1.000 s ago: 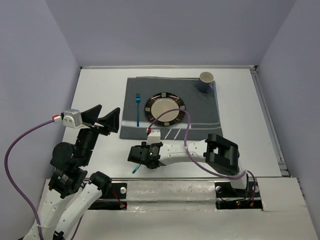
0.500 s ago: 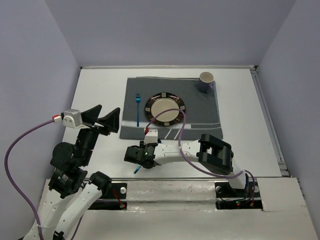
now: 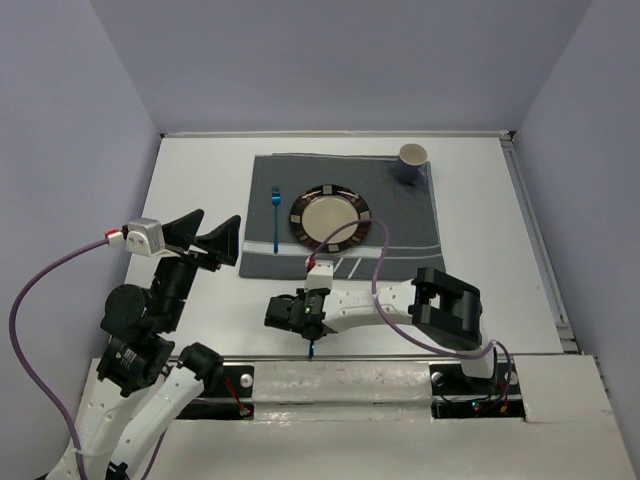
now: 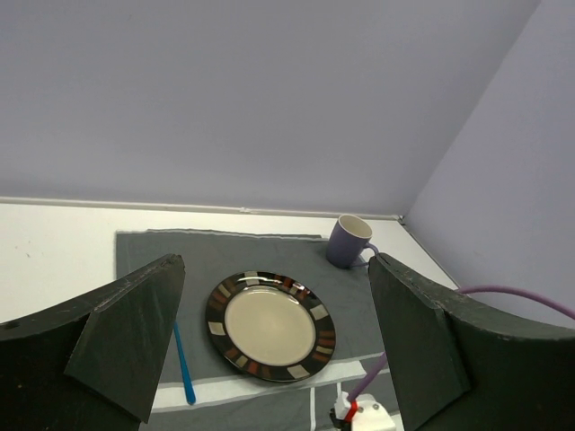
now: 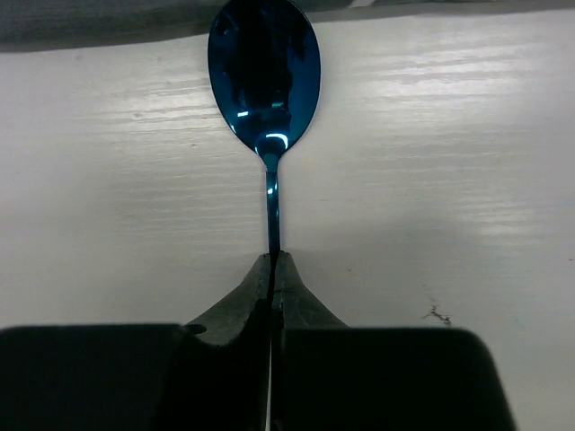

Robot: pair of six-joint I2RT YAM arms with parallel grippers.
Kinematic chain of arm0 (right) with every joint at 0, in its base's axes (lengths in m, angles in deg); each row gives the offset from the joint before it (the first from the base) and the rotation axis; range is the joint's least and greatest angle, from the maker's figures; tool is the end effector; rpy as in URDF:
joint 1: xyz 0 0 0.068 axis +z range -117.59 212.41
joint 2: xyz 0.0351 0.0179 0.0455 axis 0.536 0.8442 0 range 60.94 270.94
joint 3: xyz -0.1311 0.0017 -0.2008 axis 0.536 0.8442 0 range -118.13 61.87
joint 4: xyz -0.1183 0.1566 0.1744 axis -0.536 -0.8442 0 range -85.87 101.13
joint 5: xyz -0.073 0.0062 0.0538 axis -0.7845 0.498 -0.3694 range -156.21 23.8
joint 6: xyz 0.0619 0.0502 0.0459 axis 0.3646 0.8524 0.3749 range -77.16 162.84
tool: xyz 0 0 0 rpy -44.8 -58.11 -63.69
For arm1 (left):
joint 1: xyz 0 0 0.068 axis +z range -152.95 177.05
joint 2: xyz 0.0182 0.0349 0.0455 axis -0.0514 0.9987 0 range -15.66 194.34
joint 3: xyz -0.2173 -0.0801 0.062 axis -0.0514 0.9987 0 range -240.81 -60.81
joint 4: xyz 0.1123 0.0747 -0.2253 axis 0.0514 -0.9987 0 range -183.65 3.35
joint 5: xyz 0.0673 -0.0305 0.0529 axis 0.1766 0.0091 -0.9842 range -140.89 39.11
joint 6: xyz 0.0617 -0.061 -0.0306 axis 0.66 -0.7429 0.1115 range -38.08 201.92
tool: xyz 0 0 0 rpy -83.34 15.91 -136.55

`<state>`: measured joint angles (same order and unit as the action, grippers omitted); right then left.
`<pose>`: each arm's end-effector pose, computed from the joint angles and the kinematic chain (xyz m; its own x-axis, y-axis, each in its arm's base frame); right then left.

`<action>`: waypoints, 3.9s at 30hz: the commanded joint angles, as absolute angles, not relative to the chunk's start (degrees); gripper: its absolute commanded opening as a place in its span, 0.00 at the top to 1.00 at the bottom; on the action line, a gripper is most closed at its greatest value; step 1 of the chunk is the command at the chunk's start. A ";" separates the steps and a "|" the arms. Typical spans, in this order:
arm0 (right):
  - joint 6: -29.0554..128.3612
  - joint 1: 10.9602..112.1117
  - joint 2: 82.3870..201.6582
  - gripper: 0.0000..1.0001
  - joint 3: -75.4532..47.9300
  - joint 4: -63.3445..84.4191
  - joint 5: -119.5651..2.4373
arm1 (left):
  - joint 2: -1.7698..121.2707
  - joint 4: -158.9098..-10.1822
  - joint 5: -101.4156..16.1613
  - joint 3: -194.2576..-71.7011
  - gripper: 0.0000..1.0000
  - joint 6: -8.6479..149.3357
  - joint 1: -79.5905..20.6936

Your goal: Set the dinner table for one person

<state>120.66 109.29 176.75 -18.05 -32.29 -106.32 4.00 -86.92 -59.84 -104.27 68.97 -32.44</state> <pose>0.1381 0.3581 0.0898 -0.7486 0.0816 -0.6580 0.0667 0.9966 0.0477 0.1346 -0.0613 0.4072 0.2575 -0.4001 -0.8796 0.4308 0.8623 -0.2661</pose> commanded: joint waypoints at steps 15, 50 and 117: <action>95.17 96.23 155.61 1.00 -11.26 -33.19 -118.24 | 3.77 -84.01 -58.80 -103.70 0.05 68.92 -32.39; 60.94 57.90 173.97 1.00 -21.80 -8.47 -88.71 | 5.35 -84.28 -58.53 -103.70 0.01 68.65 -32.30; 63.84 60.18 79.76 0.00 16.08 -0.91 -78.42 | 1.48 -78.48 -49.39 -101.68 0.01 69.88 -31.07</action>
<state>64.25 60.20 85.28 15.52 -1.51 -74.72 2.91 -83.38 -53.13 -101.30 69.83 -31.33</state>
